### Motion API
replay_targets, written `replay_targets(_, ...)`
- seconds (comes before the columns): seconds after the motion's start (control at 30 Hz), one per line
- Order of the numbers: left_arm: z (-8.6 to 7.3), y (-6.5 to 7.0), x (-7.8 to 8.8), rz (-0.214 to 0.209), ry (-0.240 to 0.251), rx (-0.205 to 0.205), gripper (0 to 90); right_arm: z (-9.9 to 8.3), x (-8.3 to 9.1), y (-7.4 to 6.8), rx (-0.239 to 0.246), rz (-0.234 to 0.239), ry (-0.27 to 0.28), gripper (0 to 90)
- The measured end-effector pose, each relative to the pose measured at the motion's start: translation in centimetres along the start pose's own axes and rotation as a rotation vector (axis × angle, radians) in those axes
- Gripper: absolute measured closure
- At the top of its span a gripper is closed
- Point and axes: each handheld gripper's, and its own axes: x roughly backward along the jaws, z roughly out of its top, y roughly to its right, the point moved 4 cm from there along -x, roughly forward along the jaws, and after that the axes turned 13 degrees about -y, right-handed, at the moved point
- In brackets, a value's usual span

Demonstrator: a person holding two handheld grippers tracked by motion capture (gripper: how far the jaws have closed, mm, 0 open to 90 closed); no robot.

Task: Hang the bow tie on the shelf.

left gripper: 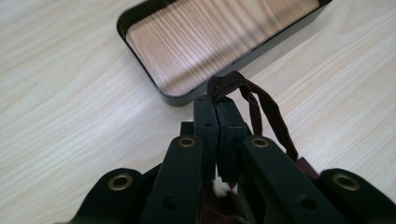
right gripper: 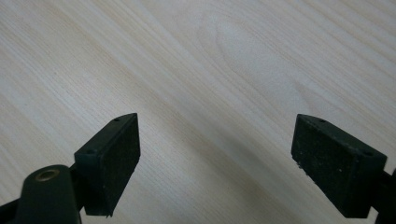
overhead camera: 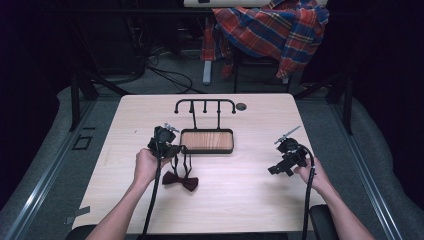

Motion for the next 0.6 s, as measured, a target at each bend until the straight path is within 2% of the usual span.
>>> replay_targets(0.2, -0.1, -0.4, 1.8, 0.019, 0.046, 0.004, 88.9, 0.0, 0.0, 0.0, 0.003, 0.005, -0.001, 15.4)
replay_targets(0.23, 0.0, -0.6, 2.3, 0.018, 0.062, 0.007, 88.9, 0.0, 0.0, 0.0, 0.008, 0.000, -0.016, 15.4)
replay_targets(0.37, 0.0, -0.8, 2.9, 0.026, 0.076, 0.005, 88.9, 0.0, 0.0, 0.0, -0.002, 0.000, -0.004, 15.4)
replay_targets(0.5, 0.2, -0.9, 3.4, 0.040, 0.091, 0.003, 88.9, -0.1, 0.1, 0.1, 0.008, -0.011, -0.019, 15.4)
replay_targets(0.53, 0.2, -1.0, 3.5, 0.045, 0.095, 0.003, 88.9, -0.1, 0.0, 0.0, -0.005, -0.007, -0.004, 15.4)
replay_targets(0.6, 0.3, -1.1, 3.7, 0.046, 0.099, 0.005, 88.9, -0.1, 0.1, 0.1, 0.009, -0.011, -0.015, 15.4)
